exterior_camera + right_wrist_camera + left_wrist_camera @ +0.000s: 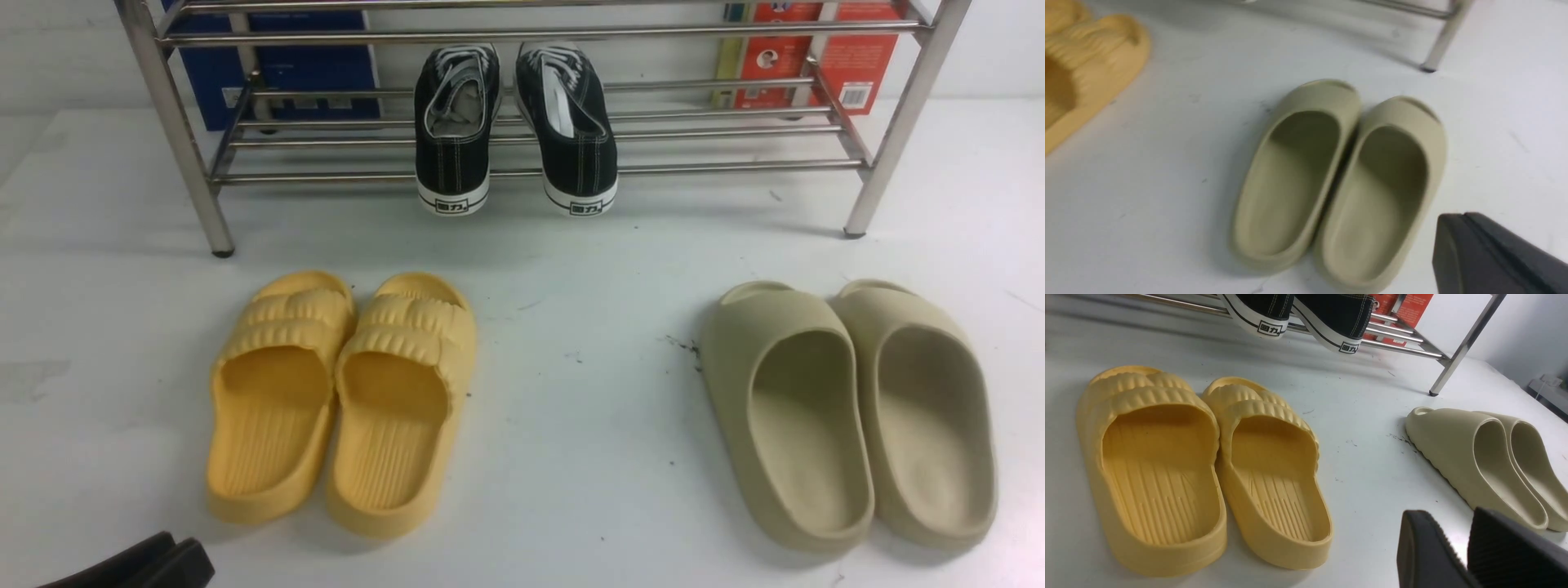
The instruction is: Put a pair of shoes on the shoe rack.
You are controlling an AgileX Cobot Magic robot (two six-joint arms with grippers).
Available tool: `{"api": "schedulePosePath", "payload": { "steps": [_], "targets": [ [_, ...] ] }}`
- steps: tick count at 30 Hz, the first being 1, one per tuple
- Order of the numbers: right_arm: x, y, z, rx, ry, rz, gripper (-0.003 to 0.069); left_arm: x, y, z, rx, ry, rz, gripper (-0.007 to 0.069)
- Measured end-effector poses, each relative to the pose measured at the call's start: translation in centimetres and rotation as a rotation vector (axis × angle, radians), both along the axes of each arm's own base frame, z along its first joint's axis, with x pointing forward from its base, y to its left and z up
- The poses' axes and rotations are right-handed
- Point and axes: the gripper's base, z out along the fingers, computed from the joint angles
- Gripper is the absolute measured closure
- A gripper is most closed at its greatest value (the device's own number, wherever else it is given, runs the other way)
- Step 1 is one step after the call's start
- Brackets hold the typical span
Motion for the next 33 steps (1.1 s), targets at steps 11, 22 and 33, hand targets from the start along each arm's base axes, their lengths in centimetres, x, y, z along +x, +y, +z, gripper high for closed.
{"api": "schedulePosePath", "payload": {
  "steps": [11,22,33],
  "targets": [
    [-0.4,-1.0,-13.4,0.050,-0.085,-0.177,0.0664,0.0,0.0,0.0,0.001,-0.001,0.000,0.0428],
    [-0.4,-1.1,-13.4,0.045,-0.080,-0.182,0.0664,0.0,0.0,0.0,0.004,-0.002,0.001,0.0425],
    [-0.4,-1.1,-13.4,0.049,-0.080,-0.184,0.0657,0.0,0.0,0.0,0.005,-0.002,0.001,0.0415]
  ]
}}
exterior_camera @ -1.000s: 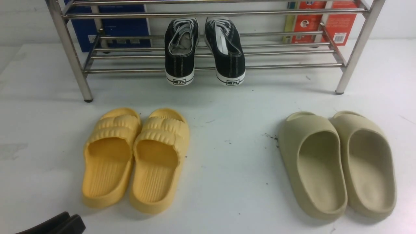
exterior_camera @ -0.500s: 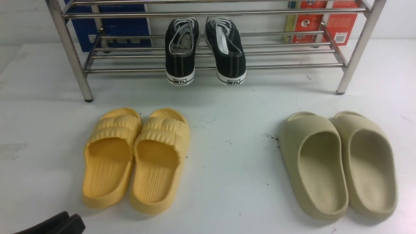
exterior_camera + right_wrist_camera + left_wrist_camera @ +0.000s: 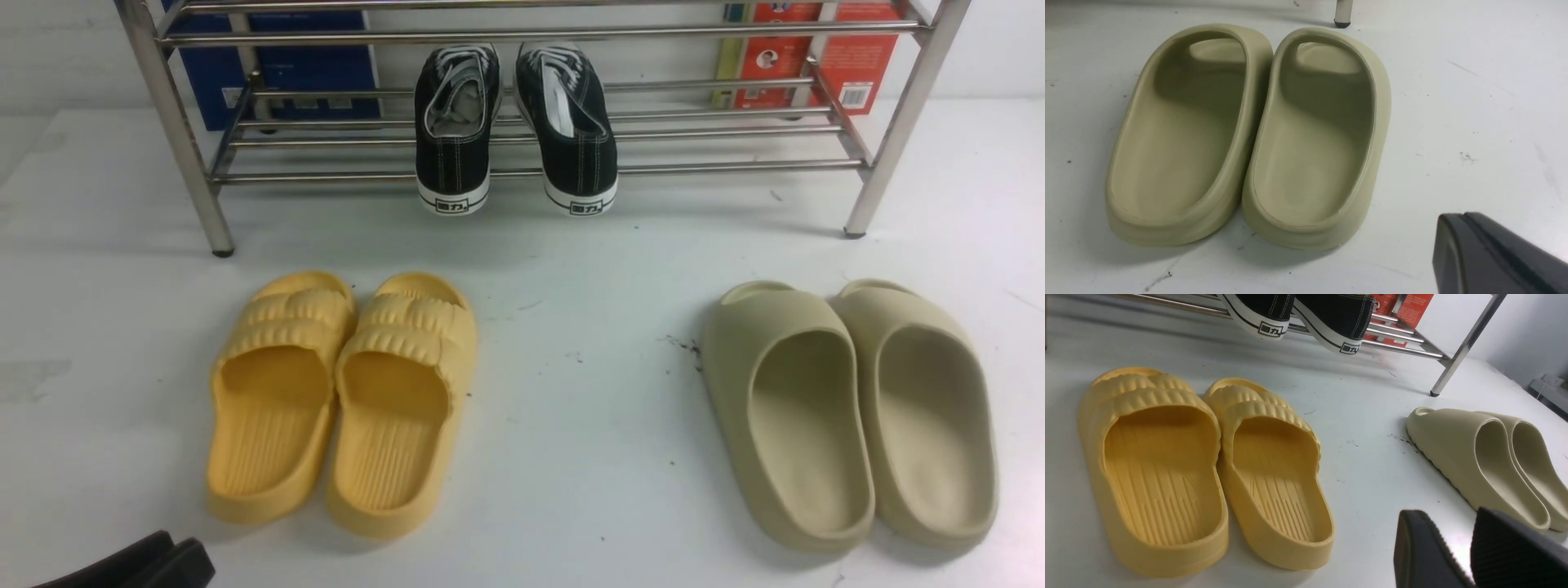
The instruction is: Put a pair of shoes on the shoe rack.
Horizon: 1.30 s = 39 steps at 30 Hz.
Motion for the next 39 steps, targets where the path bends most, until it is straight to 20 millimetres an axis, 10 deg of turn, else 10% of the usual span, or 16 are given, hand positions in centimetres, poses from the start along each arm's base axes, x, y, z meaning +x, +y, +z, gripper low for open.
{"api": "schedulePosePath", "payload": {
  "steps": [22,29,39],
  "targets": [
    [0.0,0.0,0.0,0.001,-0.001,0.000,0.0644,0.2,2.2,0.2,-0.021,-0.075,0.469,0.0414],
    [0.0,0.0,0.0,0.001,-0.001,0.000,0.0639,0.6,2.1,-2.9,-0.031,0.008,0.459,0.0629],
    [0.0,0.0,0.0,0.001,-0.001,0.000,0.0633,0.2,1.7,-4.7,0.036,0.171,0.379,0.0638]
  ]
}}
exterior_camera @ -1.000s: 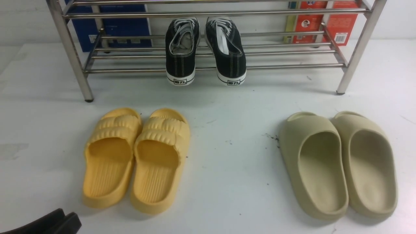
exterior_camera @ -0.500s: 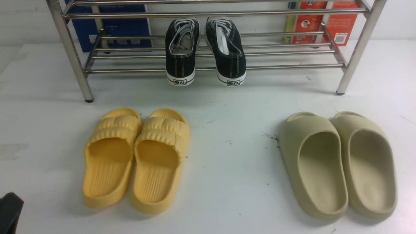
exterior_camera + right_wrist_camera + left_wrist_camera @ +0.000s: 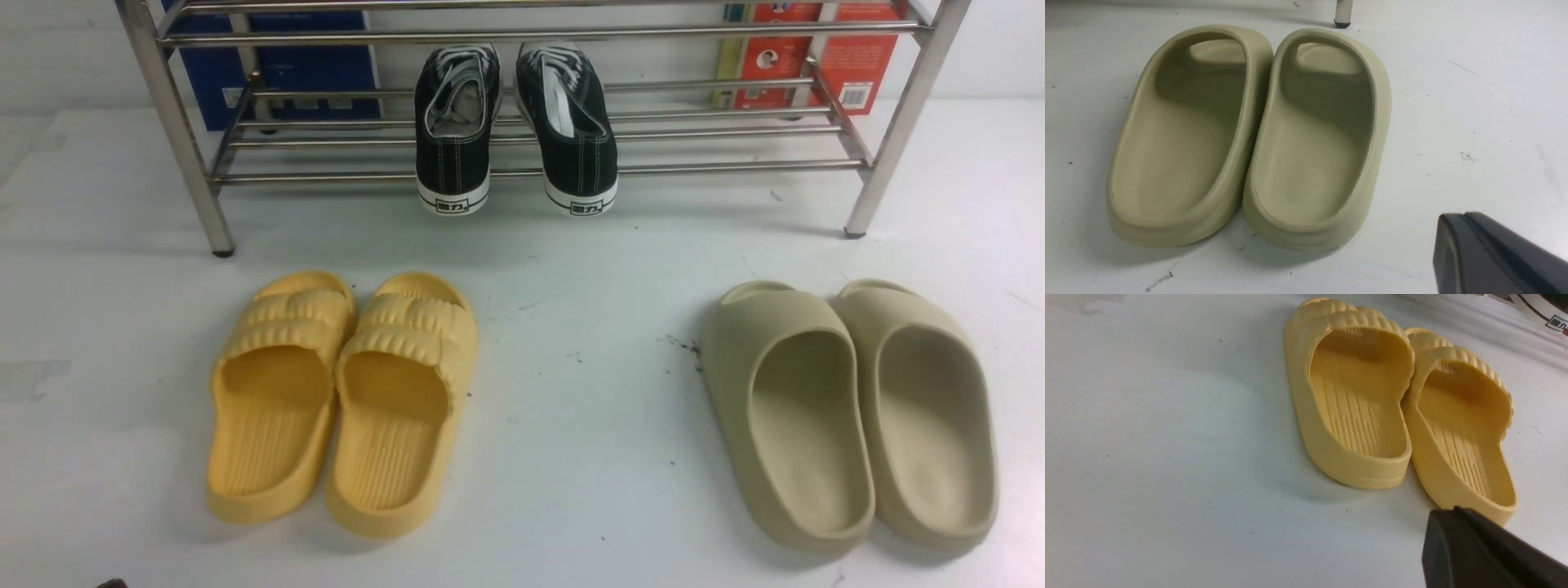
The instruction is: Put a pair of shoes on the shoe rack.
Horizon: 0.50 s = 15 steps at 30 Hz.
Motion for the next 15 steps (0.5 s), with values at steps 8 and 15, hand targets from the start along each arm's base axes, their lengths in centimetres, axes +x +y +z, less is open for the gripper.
{"api": "schedulePosePath", "payload": {
  "steps": [8,15],
  "targets": [
    [0.00,0.00,-0.01,0.000,0.001,0.000,0.0624,-0.02,-0.01,-0.05,0.001,0.006,-0.001,0.0638],
    [0.00,0.00,-0.01,0.000,0.001,0.000,0.0622,-0.02,-0.01,-0.06,0.001,0.007,-0.002,0.0638]
  ]
}}
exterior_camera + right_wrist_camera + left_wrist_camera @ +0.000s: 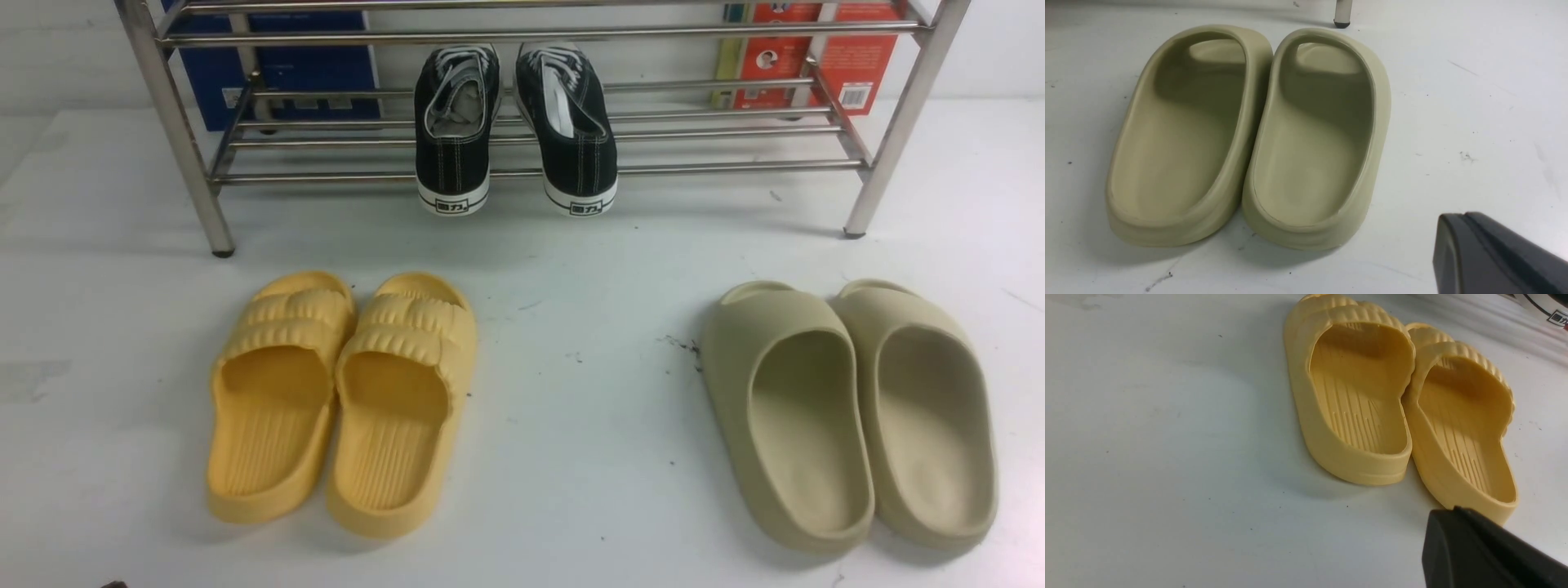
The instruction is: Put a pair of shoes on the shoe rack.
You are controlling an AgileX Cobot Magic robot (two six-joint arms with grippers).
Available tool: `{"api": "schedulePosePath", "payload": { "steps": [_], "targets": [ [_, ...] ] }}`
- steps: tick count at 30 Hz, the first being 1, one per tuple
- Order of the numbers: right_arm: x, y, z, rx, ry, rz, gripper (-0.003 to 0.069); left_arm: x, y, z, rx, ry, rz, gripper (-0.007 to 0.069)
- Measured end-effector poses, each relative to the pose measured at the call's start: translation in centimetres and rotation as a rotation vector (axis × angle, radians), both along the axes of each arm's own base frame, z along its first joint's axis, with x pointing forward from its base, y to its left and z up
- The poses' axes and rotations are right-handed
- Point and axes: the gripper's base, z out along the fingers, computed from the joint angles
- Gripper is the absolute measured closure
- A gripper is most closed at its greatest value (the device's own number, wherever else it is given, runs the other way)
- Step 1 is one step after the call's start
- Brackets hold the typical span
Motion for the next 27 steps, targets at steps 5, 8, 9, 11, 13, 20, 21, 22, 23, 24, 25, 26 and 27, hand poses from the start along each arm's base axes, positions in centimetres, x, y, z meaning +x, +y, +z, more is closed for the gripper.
{"api": "schedulePosePath", "payload": {
  "steps": [5,8,9,11,13,20,21,22,23,24,25,26,27],
  "targets": [
    [0.00,0.00,0.00,0.000,0.000,0.000,0.0622,0.00,0.00,0.00,0.001,0.000,0.000,0.0638],
    [0.00,0.00,0.00,0.000,0.000,0.000,0.0622,0.00,0.01,0.00,0.002,0.000,0.000,0.0638],
    [0.00,0.00,0.00,0.000,0.000,0.000,0.0622,0.00,0.01,0.00,0.002,0.000,0.000,0.0638],
    [0.00,0.00,0.00,0.000,0.000,0.000,0.0620,0.00,0.01,0.00,0.002,0.000,0.000,0.0638],
    [0.00,0.00,0.00,0.000,0.000,0.000,0.0617,0.00,0.01,0.00,0.002,0.000,0.000,0.0638],
    [0.00,0.00,0.00,0.000,0.000,0.000,0.0607,0.00,0.01,0.00,0.002,0.000,0.000,0.0638],
    [0.00,0.00,0.00,0.000,0.000,0.000,0.0605,0.00,0.01,0.00,0.002,0.000,0.000,0.0638],
    [0.00,0.00,0.00,0.000,0.000,0.000,0.0603,0.00,0.01,0.00,0.002,0.000,0.000,0.0638],
    [0.00,0.00,0.00,0.000,0.000,0.000,0.0603,0.00,0.01,0.00,0.002,0.000,0.000,0.0638],
    [0.00,0.00,0.00,0.000,0.000,0.000,0.0601,0.00,0.01,0.00,0.002,0.000,0.000,0.0638],
    [0.00,0.00,0.00,0.000,0.000,0.000,0.0601,0.00,0.01,0.00,0.002,0.000,0.000,0.0638],
    [0.00,0.00,0.00,0.000,0.000,0.000,0.0600,0.00,0.01,0.00,0.002,0.000,0.000,0.0638],
    [0.00,0.00,0.00,0.000,0.000,0.000,0.0599,0.00,0.01,0.00,0.002,0.000,0.000,0.0638]
  ]
}}
